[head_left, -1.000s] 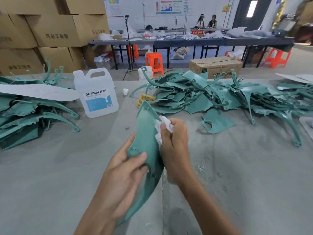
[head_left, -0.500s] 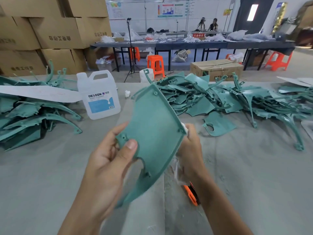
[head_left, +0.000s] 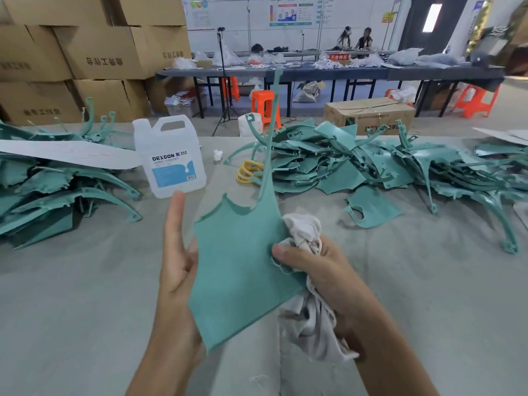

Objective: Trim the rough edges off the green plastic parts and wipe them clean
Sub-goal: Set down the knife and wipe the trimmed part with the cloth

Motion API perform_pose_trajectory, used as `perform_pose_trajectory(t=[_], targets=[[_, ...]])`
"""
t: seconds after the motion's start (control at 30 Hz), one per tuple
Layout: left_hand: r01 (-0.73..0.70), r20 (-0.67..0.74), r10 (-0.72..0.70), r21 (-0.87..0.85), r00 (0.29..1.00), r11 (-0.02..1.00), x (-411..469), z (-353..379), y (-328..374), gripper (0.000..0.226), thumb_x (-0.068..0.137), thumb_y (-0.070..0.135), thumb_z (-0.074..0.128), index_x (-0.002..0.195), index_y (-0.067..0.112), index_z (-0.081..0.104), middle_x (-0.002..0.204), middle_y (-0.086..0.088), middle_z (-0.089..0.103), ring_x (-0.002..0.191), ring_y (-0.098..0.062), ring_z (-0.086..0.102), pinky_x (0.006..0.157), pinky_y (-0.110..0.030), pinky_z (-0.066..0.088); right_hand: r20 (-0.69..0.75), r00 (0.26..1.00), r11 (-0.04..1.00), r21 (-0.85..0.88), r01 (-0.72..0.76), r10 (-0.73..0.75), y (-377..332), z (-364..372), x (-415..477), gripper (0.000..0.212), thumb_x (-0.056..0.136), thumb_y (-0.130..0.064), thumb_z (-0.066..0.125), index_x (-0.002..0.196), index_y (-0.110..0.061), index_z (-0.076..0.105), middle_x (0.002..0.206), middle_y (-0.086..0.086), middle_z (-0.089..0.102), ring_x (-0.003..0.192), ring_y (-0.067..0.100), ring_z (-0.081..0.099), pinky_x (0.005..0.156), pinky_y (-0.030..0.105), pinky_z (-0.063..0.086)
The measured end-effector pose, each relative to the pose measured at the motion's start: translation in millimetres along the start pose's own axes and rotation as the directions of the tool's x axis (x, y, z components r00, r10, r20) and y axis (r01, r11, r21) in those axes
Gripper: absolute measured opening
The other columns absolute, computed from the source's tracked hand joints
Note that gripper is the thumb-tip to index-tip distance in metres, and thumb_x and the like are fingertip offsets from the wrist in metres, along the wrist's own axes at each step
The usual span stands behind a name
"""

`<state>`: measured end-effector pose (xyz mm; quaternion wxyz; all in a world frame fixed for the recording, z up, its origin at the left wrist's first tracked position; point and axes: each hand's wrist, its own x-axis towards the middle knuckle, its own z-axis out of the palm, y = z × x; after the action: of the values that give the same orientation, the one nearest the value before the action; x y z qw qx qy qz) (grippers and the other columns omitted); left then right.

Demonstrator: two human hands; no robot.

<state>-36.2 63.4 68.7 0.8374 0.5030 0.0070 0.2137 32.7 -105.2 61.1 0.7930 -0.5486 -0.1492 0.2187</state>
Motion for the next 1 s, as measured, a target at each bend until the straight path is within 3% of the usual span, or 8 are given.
perform_pose_trajectory(t=[0.13,0.23,0.33,0.43,0.53,0.7,0.87,1.0], targets=[[0.439,0.157,-0.413,-0.409,0.897,0.8,-14.9,1.5,0.2,0.072,0.078,0.06,0.069,0.132,0.013,0.065,0.133,-0.016,0.064,0.118,-0.034,0.065,0.085,-0.046,0.059,-0.056,0.998,0.995,-0.092,0.025,-0.03,6.2,-1.3,0.4,0.014,0.089,-0.009,0.072,0.095,0.004,0.069,0.1,0.028,0.072,0.086,0.03,0.07,0.077,0.035,0.061],[0.48,0.192,-0.442,-0.421,0.876,0.77,-19.3,3.2,-3.1,0.073,0.059,0.04,0.091,0.121,0.007,0.072,0.131,-0.02,0.065,0.115,-0.036,0.066,0.085,-0.048,0.058,-0.055,0.996,0.967,-0.246,0.057,-0.073,11.8,-1.8,-1.5,0.006,0.096,-0.015,0.07,0.098,-0.018,0.074,0.097,0.003,0.079,0.088,0.016,0.075,0.072,0.025,0.059],[0.483,0.123,-0.476,-0.399,0.871,0.78,-19.7,3.1,-8.5,0.049,0.069,0.02,0.072,0.115,0.005,0.074,0.125,-0.019,0.068,0.107,-0.033,0.07,0.074,-0.043,0.061,-0.19,0.951,0.884,-0.446,0.138,-0.244,0.8,-10.0,2.2,0.032,0.089,-0.052,0.071,0.102,-0.022,0.07,0.088,-0.006,0.077,0.078,0.015,0.073,0.065,0.033,0.056],[0.478,0.095,-0.475,-0.328,0.875,0.815,-21.1,1.1,-10.6,0.045,0.075,0.017,0.059,0.117,0.011,0.074,0.122,-0.016,0.07,0.102,-0.03,0.072,0.069,-0.039,0.061,-0.43,0.846,0.939,-0.266,0.216,-0.316,-26.3,-21.8,11.9,0.068,0.085,-0.074,0.056,0.097,-0.007,0.06,0.067,0.014,0.051,0.054,0.027,0.049,0.049,0.043,0.044],[0.521,0.153,-0.498,-0.28,0.854,0.807,-27.8,5.6,-16.1,0.048,0.072,0.016,0.064,0.119,0.015,0.073,0.123,-0.015,0.07,0.103,-0.03,0.072,0.069,-0.038,0.061,-0.515,0.756,0.863,0.061,0.502,-0.404,-49.1,-12.2,26.0,0.057,0.093,-0.071,0.044,0.086,-0.014,0.051,0.065,0.01,0.048,0.05,0.022,0.052,0.057,0.041,0.055],[0.472,0.188,-0.434,-0.289,0.881,0.833,-27.1,13.3,-17.6,0.048,0.069,0.018,0.066,0.116,0.016,0.074,0.122,-0.016,0.07,0.103,-0.033,0.072,0.072,-0.041,0.061,-0.236,0.899,0.873,-0.42,0.249,-0.37,-5.5,11.5,28.8,0.036,0.106,-0.048,0.043,0.098,-0.017,0.06,0.06,-0.005,0.051,0.045,0.014,0.047,0.042,0.022,0.038],[0.372,0.004,-0.393,-0.337,0.919,0.865,-11.1,6.4,-14.7,0.05,0.08,0.021,0.058,0.127,0.008,0.066,0.119,-0.019,0.071,0.099,-0.032,0.073,0.069,-0.04,0.061,0.074,0.911,0.349,-0.909,0.229,-0.406,50.2,-3.4,-8.3,0.039,0.107,-0.037,0.044,0.144,-0.031,0.055,0.145,-0.015,0.055,0.129,0.003,0.05,0.106,0.021,0.039],[0.293,-0.134,-0.35,-0.324,0.927,0.9,-1.0,-3.9,-9.1,0.049,0.083,0.03,0.058,0.129,0.014,0.065,0.12,-0.008,0.073,0.103,-0.023,0.073,0.07,-0.038,0.062,0.135,0.957,0.382,-0.895,0.229,-0.259,57.7,-12.6,-34.6,0.022,0.092,-0.045,0.046,0.084,-0.036,0.064,0.076,-0.018,0.064,0.07,-0.003,0.058,0.067,0.025,0.047]])
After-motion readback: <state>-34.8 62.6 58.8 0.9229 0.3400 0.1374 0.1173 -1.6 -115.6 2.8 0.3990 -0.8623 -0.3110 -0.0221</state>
